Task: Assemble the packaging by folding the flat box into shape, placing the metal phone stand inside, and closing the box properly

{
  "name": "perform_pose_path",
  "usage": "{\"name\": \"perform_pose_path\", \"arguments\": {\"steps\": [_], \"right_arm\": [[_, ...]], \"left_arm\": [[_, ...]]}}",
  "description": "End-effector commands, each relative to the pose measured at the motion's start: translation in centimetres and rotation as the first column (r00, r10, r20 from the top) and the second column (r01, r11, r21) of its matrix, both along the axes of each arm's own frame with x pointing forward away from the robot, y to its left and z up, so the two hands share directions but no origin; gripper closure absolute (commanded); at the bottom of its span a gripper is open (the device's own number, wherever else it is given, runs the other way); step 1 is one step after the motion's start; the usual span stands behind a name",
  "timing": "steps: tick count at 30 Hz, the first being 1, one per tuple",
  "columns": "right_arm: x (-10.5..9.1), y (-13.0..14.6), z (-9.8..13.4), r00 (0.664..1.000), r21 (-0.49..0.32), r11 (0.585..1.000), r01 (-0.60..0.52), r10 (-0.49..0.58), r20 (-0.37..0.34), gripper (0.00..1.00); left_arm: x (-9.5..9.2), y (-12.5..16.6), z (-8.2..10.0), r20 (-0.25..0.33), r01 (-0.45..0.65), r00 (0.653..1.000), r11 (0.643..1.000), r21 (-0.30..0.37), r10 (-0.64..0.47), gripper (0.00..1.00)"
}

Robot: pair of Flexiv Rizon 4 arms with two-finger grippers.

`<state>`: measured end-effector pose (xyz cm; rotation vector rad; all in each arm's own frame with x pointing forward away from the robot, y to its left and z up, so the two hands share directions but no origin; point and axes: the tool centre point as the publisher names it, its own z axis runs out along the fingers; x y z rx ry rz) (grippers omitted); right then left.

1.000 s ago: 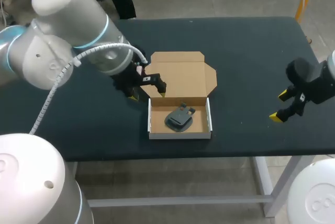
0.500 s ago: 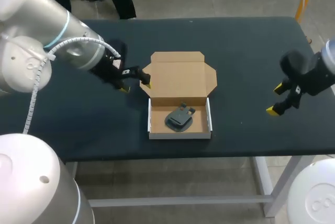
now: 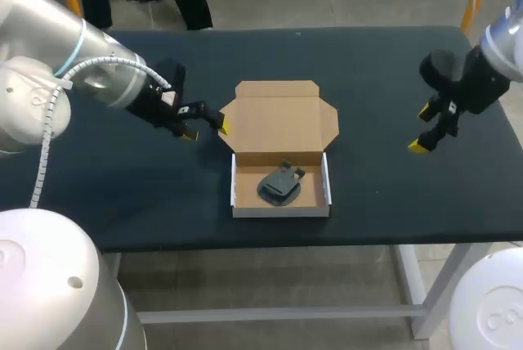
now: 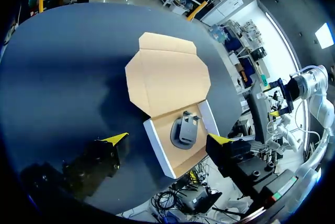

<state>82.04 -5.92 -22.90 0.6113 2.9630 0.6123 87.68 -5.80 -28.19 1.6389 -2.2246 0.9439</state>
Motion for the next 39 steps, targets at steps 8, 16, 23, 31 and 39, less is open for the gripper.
{"name": "perform_pose_path", "arguments": {"steps": [8,16,23,31,39], "right_arm": [[4.2,2.1,1.3,0.995,-0.066,0.995,-0.071,0.066,-0.074,0.00],[5.6,3.4,1.1,0.991,-0.068,0.993,-0.101,0.095,-0.092,0.00],[6.4,4.4,1.1,0.988,-0.080,0.989,-0.122,0.113,-0.104,0.00],[7.2,5.2,1.4,0.985,-0.098,0.985,-0.143,0.132,-0.112,0.00],[8.2,6.1,1.7,0.982,-0.119,0.979,-0.165,0.152,-0.110,0.00]], "left_arm": [[0.3,0.9,-0.8,0.123,0.104,0.987,0.994,-0.037,-0.099,0.00],[2.7,2.3,-1.5,0.210,0.185,0.964,0.978,-0.097,-0.162,0.00],[4.8,3.4,-2.3,0.219,0.228,0.956,0.963,-0.146,-0.193,0.00],[7.3,3.5,-3.5,0.201,0.292,0.947,0.930,-0.222,-0.249,0.00],[9.6,2.9,-4.8,0.159,0.335,0.941,0.892,-0.303,-0.299,0.00]]}}
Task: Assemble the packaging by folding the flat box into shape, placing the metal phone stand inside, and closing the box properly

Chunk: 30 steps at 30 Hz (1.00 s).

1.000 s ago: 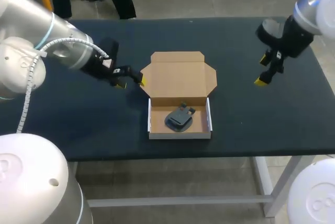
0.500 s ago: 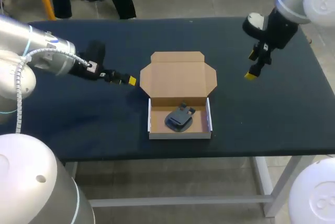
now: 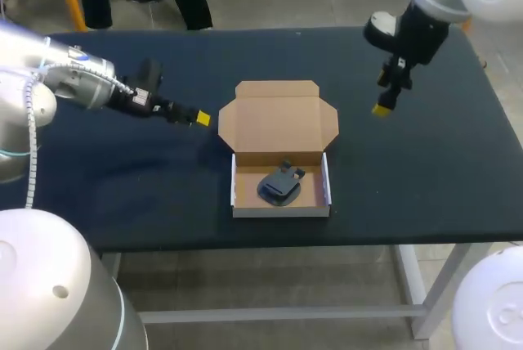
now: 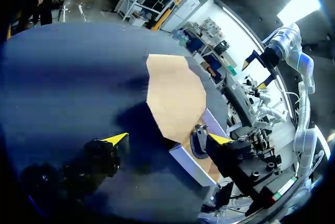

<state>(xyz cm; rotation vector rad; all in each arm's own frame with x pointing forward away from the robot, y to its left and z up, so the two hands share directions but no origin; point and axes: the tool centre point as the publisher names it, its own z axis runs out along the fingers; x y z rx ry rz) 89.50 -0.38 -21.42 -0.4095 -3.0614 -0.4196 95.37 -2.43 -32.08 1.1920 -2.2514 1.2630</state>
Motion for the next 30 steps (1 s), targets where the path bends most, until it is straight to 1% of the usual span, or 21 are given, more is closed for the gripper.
{"name": "perform_pose_path", "arguments": {"steps": [1,10,16,19,23,24,25,29,30], "right_arm": [[0.9,0.7,0.2,1.000,-0.014,1.000,-0.013,0.013,-0.024,0.00],[2.0,1.7,0.5,0.999,-0.022,0.999,-0.036,0.035,-0.026,0.00],[2.7,2.4,0.4,0.998,-0.024,0.998,-0.051,0.051,-0.031,0.00],[2.9,2.6,0.4,0.998,-0.025,0.998,-0.054,0.053,-0.032,0.00],[3.2,2.9,0.3,0.998,-0.024,0.998,-0.057,0.056,-0.037,0.00],[3.2,2.9,0.2,0.998,-0.025,0.998,-0.057,0.056,-0.038,0.00],[3.3,3.0,0.2,0.998,-0.026,0.998,-0.058,0.057,-0.038,0.00],[3.5,3.1,0.0,0.998,-0.029,0.998,-0.058,0.057,-0.042,0.00],[3.6,3.1,0.0,0.997,-0.029,0.998,-0.058,0.056,-0.043,0.00]], "left_arm": [[2.3,-0.6,-1.1,-0.062,0.101,0.992,0.991,-0.089,-0.107,0.00],[3.9,-1.5,-2.4,-0.066,0.143,0.986,0.982,-0.125,-0.152,0.00],[4.3,-2.7,-2.8,-0.076,0.178,0.978,0.971,-0.161,-0.192,0.01],[4.3,-3.2,-2.9,-0.082,0.188,0.975,0.965,-0.180,-0.206,0.06],[4.0,-4.2,-3.2,-0.092,0.204,0.970,0.957,-0.204,-0.226,0.16],[4.0,-4.4,-3.3,-0.096,0.208,0.968,0.956,-0.206,-0.231,0.22],[4.0,-4.7,-3.4,-0.099,0.212,0.967,0.955,-0.209,-0.236,0.26],[3.7,-5.4,-3.5,-0.105,0.225,0.962,0.948,-0.226,-0.254,0.35],[3.5,-5.6,-3.5,-0.104,0.229,0.961,0.946,-0.228,-0.258,0.39]]}}
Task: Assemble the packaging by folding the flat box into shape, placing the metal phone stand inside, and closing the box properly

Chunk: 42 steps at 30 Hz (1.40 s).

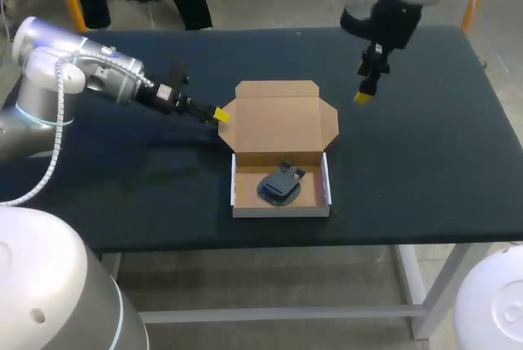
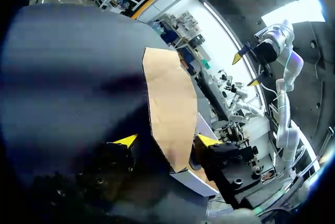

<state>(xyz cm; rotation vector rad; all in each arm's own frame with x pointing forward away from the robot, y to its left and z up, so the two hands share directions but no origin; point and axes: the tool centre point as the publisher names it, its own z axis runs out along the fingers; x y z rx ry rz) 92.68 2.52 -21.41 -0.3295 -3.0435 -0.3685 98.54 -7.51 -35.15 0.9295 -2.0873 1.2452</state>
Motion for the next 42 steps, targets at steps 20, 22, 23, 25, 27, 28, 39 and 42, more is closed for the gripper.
{"name": "perform_pose_path", "arguments": {"steps": [20,22,23,25,27,28,39,42], "right_arm": [[0.1,-0.1,-0.6,1.000,-0.012,1.000,0.001,-0.001,-0.014,0.00],[0.0,0.0,-0.5,1.000,-0.014,1.000,-0.004,0.003,-0.013,0.00],[0.0,0.0,-0.4,1.000,-0.015,1.000,-0.007,0.006,-0.012,0.00],[0.0,0.0,-0.3,1.000,-0.018,1.000,-0.011,0.011,-0.010,0.00],[-0.1,0.1,-0.2,1.000,-0.020,1.000,-0.015,0.015,-0.010,0.00],[-0.1,0.1,-0.2,1.000,-0.021,1.000,-0.017,0.017,-0.010,0.00],[-0.3,0.2,-0.1,1.000,-0.027,0.999,-0.025,0.025,-0.013,0.00],[-0.4,0.1,-0.1,1.000,-0.029,0.999,-0.026,0.026,-0.016,0.00]], "left_arm": [[-2.1,-3.5,1.2,0.057,0.128,0.990,0.990,-0.050,-0.125,0.67],[-2.3,-3.7,1.3,0.071,0.134,0.989,0.990,-0.048,-0.131,0.68],[-2.4,-3.8,1.4,0.080,0.138,0.988,0.989,-0.048,-0.134,0.69],[-2.5,-3.9,1.6,0.100,0.152,0.984,0.987,-0.059,-0.145,0.69],[-2.7,-3.9,1.7,0.115,0.158,0.982,0.985,-0.063,-0.150,0.71],[-2.7,-4.0,1.8,0.120,0.161,0.981,0.985,-0.063,-0.152,0.72],[-3.2,-4.4,2.2,0.169,0.195,0.969,0.977,-0.091,-0.178,0.80],[-3.3,-4.5,2.2,0.179,0.199,0.967,0.976,-0.091,-0.181,0.80]]}}
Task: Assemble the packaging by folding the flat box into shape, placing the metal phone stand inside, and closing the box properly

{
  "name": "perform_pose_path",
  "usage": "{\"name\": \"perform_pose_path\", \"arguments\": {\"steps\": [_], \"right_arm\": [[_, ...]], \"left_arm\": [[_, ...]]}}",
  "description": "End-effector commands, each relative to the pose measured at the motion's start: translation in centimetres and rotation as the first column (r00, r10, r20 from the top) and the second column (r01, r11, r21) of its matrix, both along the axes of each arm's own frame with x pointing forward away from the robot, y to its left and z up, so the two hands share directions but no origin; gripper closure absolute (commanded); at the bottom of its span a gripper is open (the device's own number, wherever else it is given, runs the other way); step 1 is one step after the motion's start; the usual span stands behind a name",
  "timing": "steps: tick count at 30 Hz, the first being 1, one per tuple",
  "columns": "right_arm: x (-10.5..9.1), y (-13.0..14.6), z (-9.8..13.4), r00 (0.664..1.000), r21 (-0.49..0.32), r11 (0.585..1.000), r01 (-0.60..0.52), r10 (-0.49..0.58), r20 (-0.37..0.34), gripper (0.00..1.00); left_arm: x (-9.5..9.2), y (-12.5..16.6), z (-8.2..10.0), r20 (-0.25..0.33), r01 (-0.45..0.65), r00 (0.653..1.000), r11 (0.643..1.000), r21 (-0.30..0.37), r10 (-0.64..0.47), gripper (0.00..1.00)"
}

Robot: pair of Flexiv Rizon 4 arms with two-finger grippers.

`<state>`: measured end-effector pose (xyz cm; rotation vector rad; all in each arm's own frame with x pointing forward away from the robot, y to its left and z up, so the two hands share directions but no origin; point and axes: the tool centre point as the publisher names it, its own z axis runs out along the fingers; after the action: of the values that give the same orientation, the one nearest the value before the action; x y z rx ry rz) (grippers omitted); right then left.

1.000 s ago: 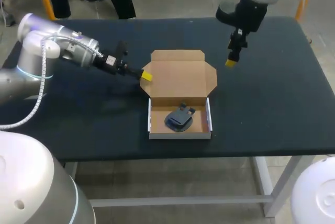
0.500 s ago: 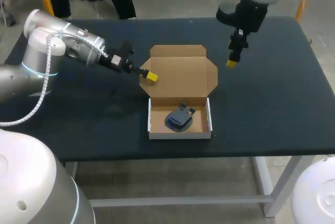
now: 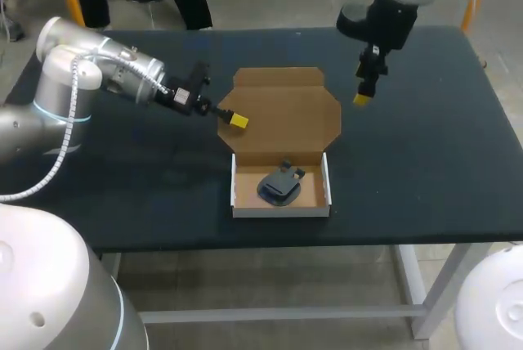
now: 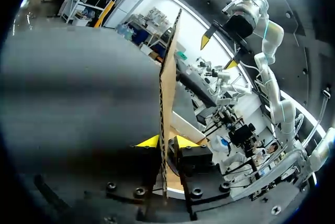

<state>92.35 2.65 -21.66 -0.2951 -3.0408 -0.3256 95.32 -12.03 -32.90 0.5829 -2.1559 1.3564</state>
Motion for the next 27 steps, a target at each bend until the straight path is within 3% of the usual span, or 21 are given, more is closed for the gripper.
{"name": "perform_pose_path", "arguments": {"steps": [1,20,27], "right_arm": [[-0.06,0.01,0.12,1.000,-0.004,1.000,-0.003,0.003,-0.007,0.00],[-0.31,0.26,-0.11,1.000,-0.011,1.000,-0.010,0.010,-0.022,0.00],[-0.34,0.36,-0.15,0.999,-0.015,1.000,-0.012,0.011,-0.030,0.00]], "left_arm": [[-0.12,0.01,-0.07,0.006,0.004,1.000,1.000,-0.003,-0.004,0.81],[-0.11,-0.25,0.42,0.099,-0.019,0.995,1.000,-0.022,0.021,0.81],[-0.01,-0.27,0.47,0.118,-0.010,0.993,1.000,-0.024,0.013,0.92]]}}
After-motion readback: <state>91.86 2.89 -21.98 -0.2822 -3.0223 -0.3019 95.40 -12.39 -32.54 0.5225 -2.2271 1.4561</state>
